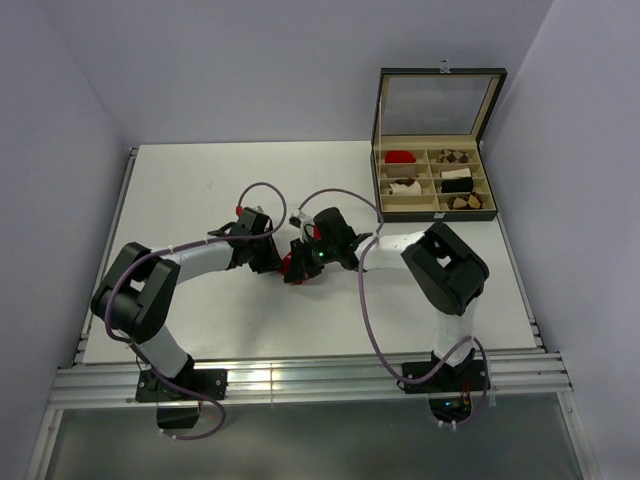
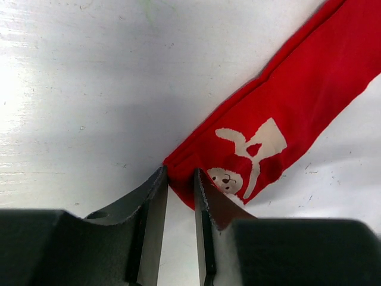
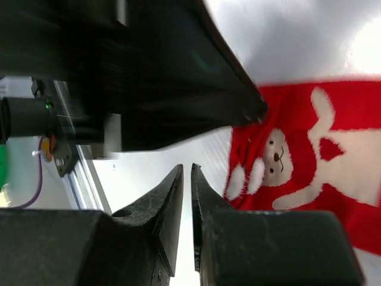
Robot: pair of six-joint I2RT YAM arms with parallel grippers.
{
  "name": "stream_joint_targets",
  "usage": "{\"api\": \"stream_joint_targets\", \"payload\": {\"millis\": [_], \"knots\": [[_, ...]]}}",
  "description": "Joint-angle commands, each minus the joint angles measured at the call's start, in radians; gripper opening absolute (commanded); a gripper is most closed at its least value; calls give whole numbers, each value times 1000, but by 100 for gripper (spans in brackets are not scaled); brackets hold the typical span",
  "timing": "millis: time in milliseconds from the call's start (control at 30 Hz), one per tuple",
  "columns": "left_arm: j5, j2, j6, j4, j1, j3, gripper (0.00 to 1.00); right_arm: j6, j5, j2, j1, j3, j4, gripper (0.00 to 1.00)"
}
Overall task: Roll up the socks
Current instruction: Roll the sock at the center of the board.
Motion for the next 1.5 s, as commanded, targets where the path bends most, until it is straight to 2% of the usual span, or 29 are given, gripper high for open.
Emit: {"api": "stream_joint_targets", "payload": {"millis": [0,167,300,467,533,600,767,900,1000,1467], "knots": [[-55,57,53,-112,-7,-21,29,64,-93,51,-14,-34,129,17],[-55,62,56,-113,-7,-15,28,161,-139,86,-100,-91,233,17],[-55,71,59,-113,-7,-9,28,192,-162,100,-137,-108,230,17],[-55,77,59,-116,-7,3,28,89,-139,16,-140,-99,114,20],[-55,80,61,-119,-7,12,28,29,-97,-59,-131,-98,68,22],[-55,83,61,-122,-7,23,28,-55,9,-108,-107,-111,17,27],[-55,92,67,-132,-7,42,28,-144,212,-223,-64,-174,48,44],[-55,100,68,-133,-7,55,28,-215,368,-214,10,-138,8,45],[-55,104,68,-133,-7,62,28,-233,420,-182,54,-115,6,45],[-55,95,73,-127,-7,57,27,-263,497,-95,98,-48,5,45]]}}
